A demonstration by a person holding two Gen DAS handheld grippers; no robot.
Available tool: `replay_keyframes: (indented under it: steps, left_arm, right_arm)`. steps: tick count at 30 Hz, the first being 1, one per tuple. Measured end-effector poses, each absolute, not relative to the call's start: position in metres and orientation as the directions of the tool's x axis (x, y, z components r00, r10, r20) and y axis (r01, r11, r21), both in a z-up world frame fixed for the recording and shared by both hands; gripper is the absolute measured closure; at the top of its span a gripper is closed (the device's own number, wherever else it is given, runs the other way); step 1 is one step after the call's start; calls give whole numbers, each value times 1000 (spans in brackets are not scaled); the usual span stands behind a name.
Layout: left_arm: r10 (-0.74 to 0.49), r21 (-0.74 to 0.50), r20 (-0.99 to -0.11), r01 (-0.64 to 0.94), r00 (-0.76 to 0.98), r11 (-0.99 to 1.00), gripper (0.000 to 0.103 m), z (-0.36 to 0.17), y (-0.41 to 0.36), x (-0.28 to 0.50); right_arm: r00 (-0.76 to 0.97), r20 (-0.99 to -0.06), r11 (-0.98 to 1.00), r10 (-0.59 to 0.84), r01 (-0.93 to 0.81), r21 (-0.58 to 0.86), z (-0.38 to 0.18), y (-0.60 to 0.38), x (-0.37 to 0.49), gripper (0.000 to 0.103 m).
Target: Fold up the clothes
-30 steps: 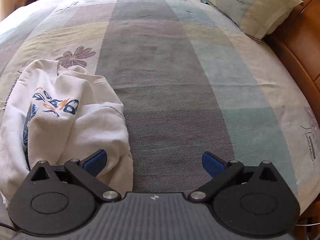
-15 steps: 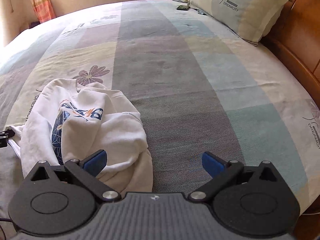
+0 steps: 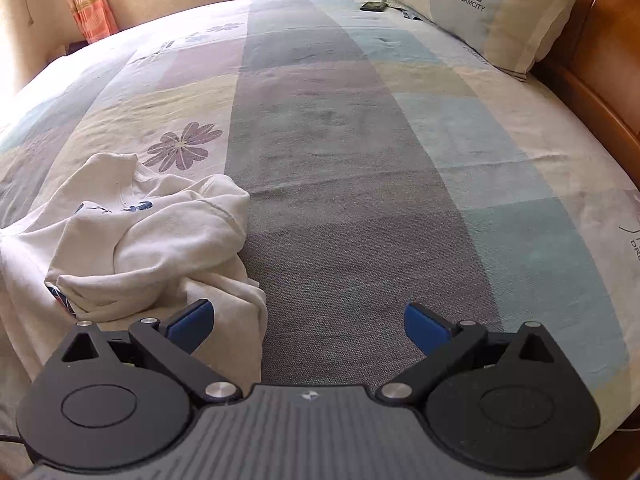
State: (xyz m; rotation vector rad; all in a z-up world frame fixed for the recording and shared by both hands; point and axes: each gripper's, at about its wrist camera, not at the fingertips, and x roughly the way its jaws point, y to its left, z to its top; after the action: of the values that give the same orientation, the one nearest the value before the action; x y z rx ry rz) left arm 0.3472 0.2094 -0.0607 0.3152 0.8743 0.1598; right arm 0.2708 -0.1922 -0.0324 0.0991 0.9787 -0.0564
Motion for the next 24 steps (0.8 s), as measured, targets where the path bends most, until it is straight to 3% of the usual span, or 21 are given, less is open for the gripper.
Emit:
replay_keyframes:
  steps: [8,14,17,24]
  left_arm:
    - [111,201,-781,80,615,976,11,-46,177,294]
    - [74,186,-770,112,634,976,11,-15,134,273]
    - [52,198,-753,151,656,969,10,1,103,269]
    - [38,260,-731,226,682,939,10,11,35,272]
  right_arm:
    - [549,-831,992,83,34,122,-41,-201,270,0]
    - [602,-792,979,99,82,185,-46,-229,274,0]
    - [565,-818,975,106,102,197,-63,-243,285,0]
    - [473,-812,927,343,-33,373,-91,-226,280,0]
